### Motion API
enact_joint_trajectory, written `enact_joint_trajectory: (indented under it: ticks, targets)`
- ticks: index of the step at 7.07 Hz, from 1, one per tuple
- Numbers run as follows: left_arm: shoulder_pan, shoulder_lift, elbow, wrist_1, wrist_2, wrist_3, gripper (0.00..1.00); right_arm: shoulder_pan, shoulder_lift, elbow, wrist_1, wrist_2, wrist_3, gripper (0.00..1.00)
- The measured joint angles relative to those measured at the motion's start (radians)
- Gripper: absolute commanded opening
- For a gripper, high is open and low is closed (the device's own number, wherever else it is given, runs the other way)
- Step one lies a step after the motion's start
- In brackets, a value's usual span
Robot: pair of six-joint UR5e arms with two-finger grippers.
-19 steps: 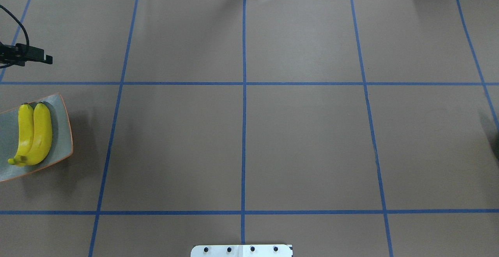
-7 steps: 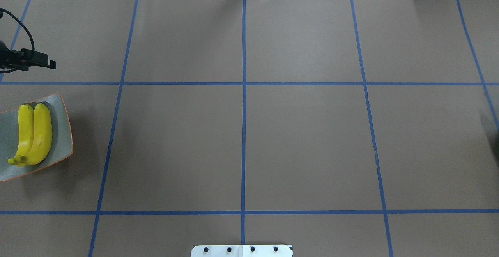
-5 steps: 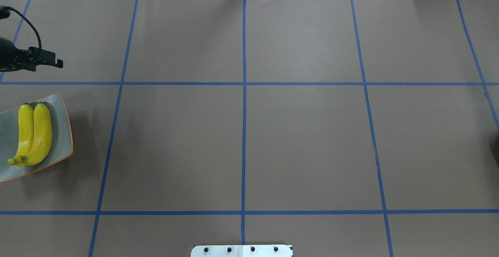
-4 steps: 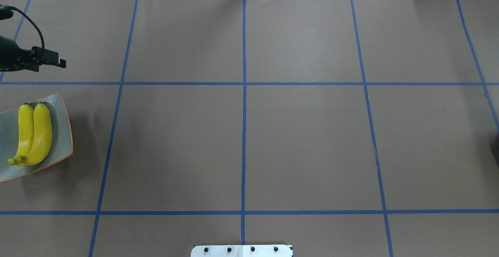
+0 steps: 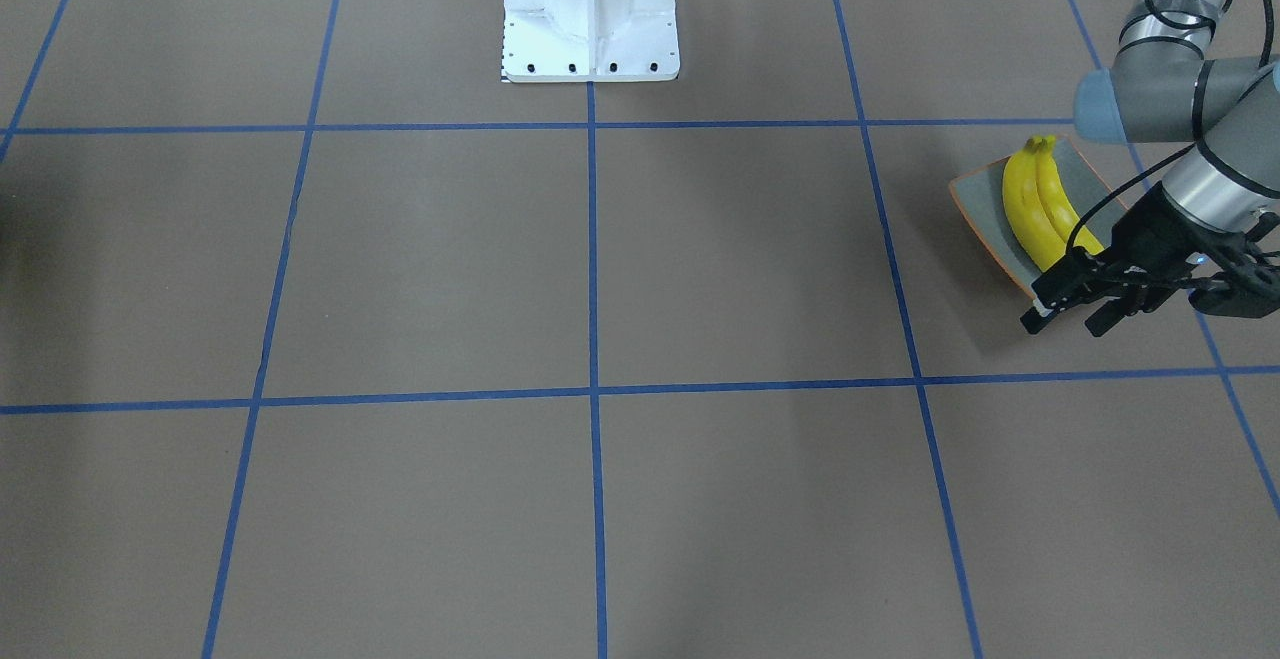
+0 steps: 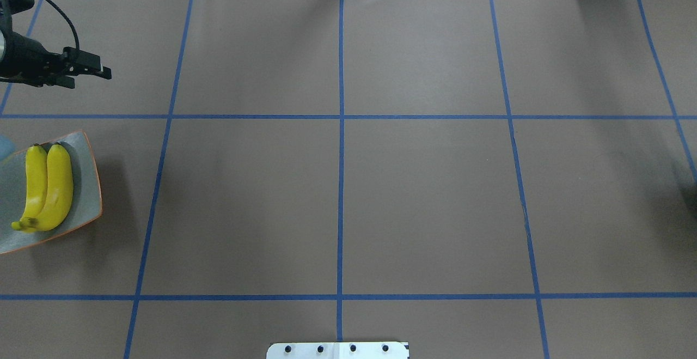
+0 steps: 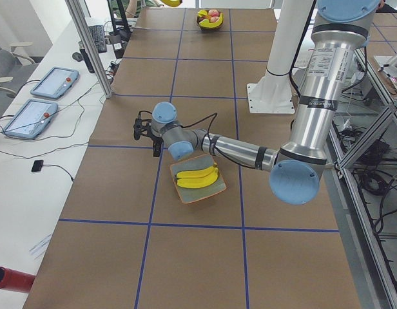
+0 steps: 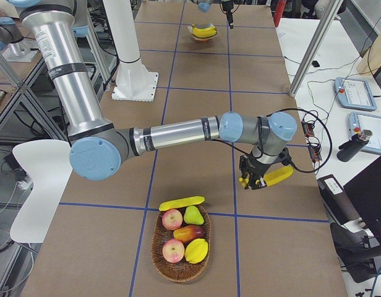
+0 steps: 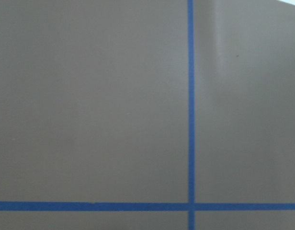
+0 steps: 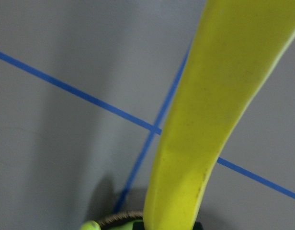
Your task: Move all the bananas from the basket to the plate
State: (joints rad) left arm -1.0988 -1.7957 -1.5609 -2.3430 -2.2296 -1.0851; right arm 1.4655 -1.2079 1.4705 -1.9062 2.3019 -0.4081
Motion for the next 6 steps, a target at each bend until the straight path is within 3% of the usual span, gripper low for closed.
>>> enact_joint_trajectory:
  ticks: [3, 6]
  targets:
    - [0.082, -0.114, -0.005, -0.004, 0.003, -0.195, 1.00, -0.240, 0.121, 0.087, 0.017, 0.101, 0.408, 0.00]
    - [0.172, -0.220, -0.021, -0.026, 0.017, -0.325, 1.00, -0.445, 0.185, 0.168, 0.189, 0.172, 0.831, 0.00]
